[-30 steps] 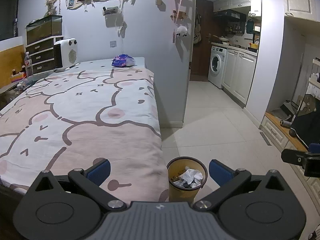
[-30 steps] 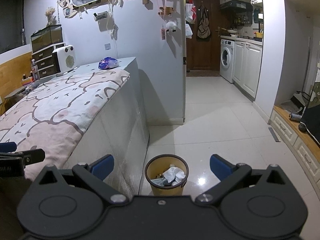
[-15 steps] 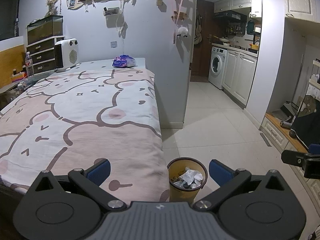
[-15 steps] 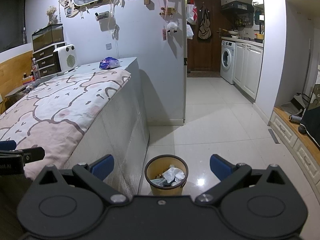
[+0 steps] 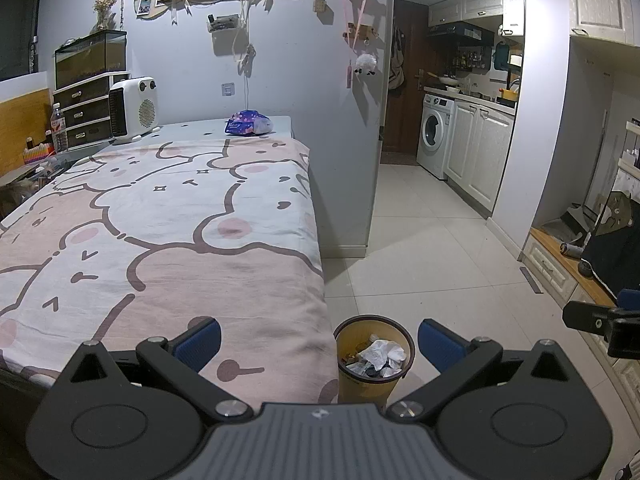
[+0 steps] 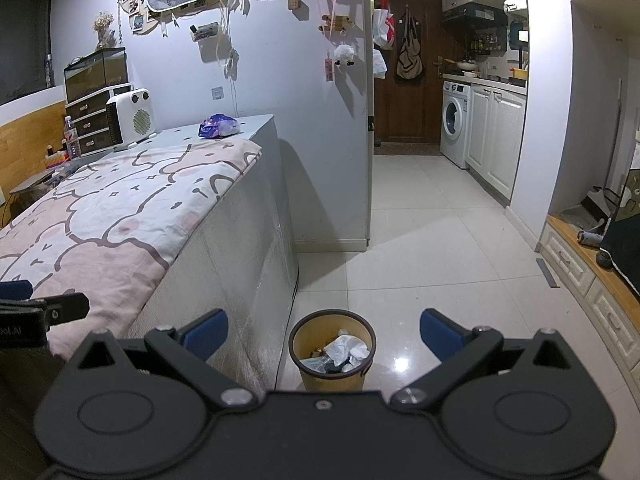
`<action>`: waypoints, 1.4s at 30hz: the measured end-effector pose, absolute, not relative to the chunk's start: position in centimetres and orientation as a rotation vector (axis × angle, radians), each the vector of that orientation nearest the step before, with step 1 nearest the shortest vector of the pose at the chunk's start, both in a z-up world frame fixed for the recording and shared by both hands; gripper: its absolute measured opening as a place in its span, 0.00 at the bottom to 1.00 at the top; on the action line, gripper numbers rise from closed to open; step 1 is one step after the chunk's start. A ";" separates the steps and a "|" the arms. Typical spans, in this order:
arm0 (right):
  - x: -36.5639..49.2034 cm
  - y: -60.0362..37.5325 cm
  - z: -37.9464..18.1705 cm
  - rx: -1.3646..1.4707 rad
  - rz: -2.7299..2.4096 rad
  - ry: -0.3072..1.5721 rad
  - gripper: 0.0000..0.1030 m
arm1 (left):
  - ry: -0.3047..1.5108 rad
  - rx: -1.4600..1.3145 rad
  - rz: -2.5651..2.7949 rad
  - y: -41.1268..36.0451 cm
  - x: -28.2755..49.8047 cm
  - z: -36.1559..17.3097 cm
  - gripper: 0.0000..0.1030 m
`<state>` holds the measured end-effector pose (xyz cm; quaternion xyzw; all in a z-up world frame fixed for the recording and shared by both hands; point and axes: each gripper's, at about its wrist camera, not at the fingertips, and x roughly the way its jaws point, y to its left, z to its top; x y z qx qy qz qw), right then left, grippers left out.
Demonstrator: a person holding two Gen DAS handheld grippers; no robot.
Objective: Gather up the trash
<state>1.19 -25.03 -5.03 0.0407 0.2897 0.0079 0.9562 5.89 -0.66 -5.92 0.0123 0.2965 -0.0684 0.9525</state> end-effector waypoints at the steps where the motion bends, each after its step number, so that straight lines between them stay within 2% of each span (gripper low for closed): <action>1: 1.1 -25.0 -5.0 0.083 0.016 0.588 1.00 | 0.603 0.025 -0.139 -0.7 5.9 -5.9 1.00; 42: 1.2 -25.1 -5.0 0.082 0.017 0.589 1.00 | 0.597 0.024 -0.144 -0.9 5.7 -5.9 1.00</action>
